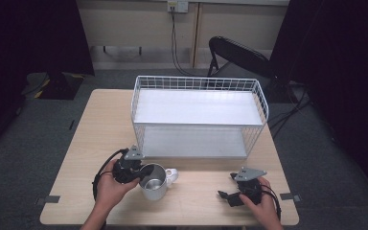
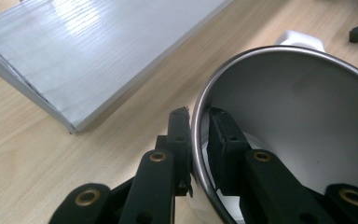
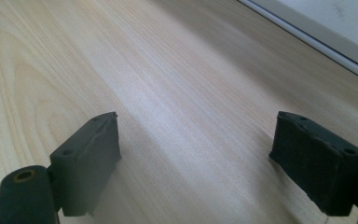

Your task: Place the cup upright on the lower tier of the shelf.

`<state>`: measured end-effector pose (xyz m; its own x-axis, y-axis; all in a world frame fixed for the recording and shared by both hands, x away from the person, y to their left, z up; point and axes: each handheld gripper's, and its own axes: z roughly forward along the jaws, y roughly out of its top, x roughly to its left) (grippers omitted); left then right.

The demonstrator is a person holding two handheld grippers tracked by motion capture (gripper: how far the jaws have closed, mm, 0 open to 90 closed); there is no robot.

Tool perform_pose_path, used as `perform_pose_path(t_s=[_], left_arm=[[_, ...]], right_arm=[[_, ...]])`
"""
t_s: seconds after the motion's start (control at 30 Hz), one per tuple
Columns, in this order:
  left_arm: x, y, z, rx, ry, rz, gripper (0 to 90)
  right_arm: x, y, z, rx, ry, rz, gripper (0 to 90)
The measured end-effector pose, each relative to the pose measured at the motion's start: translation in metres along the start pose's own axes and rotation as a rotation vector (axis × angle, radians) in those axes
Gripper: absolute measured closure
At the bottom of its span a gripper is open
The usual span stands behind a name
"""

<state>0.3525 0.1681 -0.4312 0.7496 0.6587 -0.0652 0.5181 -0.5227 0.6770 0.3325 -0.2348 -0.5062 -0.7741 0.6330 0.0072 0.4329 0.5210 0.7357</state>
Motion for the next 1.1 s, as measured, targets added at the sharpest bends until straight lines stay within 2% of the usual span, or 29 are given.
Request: perform_pose_path(t_s=[0.27, 0.47, 0.57, 0.6, 0.7, 0.87, 1.1], left_arm=[[0.000, 0.003, -0.001, -0.014, 0.011, -0.028, 82.8], [-0.003, 0.006, 0.000, -0.026, 0.030, -0.015, 82.9], [-0.002, 0.008, -0.001, -0.047, 0.031, -0.030, 82.9], [-0.003, 0.009, -0.001, -0.055, 0.028, -0.046, 82.9], [-0.004, 0.010, 0.000, -0.067, 0.041, -0.051, 82.9], [-0.003, 0.014, 0.003, -0.071, 0.044, -0.073, 82.9], [-0.004, 0.021, 0.006, -0.085, 0.069, -0.078, 82.9]], right_arm=[[0.000, 0.000, 0.000, 0.000, 0.000, 0.000, 14.4], [0.000, 0.000, 0.000, 0.000, 0.001, 0.000, 14.4], [0.000, 0.000, 0.000, 0.000, 0.001, 0.000, 14.4], [0.000, 0.000, 0.000, 0.000, 0.001, -0.001, 14.4], [0.000, 0.000, 0.000, 0.000, 0.001, 0.000, 14.4], [0.000, 0.000, 0.000, 0.000, 0.001, -0.001, 14.4], [0.000, 0.000, 0.000, 0.000, 0.001, -0.001, 14.4]])
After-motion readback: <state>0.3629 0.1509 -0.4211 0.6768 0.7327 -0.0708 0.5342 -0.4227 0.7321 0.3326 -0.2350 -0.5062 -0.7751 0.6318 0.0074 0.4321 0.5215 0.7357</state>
